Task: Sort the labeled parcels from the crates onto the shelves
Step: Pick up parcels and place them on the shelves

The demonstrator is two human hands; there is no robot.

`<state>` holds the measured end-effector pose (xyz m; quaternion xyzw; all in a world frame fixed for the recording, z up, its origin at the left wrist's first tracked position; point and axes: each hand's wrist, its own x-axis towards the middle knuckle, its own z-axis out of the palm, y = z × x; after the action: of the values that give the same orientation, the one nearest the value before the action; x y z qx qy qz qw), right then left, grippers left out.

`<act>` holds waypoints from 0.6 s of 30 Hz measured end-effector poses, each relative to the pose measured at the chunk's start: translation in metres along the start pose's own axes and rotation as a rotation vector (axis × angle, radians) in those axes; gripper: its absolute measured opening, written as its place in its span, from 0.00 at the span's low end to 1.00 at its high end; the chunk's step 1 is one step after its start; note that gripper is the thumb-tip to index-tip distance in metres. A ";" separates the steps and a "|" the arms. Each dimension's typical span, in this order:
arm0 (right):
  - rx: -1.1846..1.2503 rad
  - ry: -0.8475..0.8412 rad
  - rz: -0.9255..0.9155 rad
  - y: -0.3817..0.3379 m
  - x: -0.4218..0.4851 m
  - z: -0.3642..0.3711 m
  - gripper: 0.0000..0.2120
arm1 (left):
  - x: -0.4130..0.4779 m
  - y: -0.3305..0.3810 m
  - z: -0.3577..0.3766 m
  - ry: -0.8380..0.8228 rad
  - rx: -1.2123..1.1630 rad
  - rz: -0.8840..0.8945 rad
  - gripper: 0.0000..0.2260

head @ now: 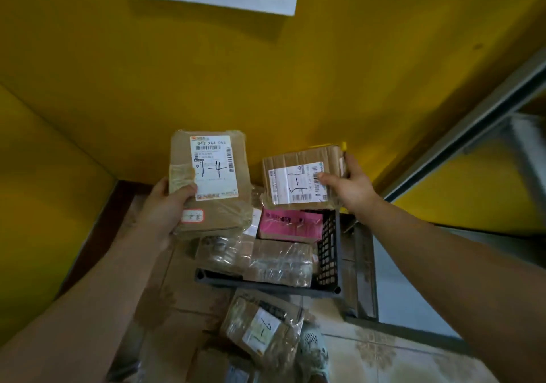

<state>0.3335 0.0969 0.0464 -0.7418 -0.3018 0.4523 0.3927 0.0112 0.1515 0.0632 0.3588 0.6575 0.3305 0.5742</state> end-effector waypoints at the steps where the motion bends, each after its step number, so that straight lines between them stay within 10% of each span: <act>1: -0.006 0.004 -0.015 -0.011 -0.019 -0.001 0.42 | -0.013 0.008 -0.008 -0.001 0.000 0.021 0.17; 18: -0.148 -0.176 -0.098 -0.149 -0.269 -0.025 0.37 | -0.218 0.107 -0.135 -0.070 0.095 0.268 0.16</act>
<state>0.2321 -0.0512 0.2973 -0.7104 -0.4035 0.4724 0.3307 -0.0952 0.0194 0.2832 0.4814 0.5981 0.3600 0.5301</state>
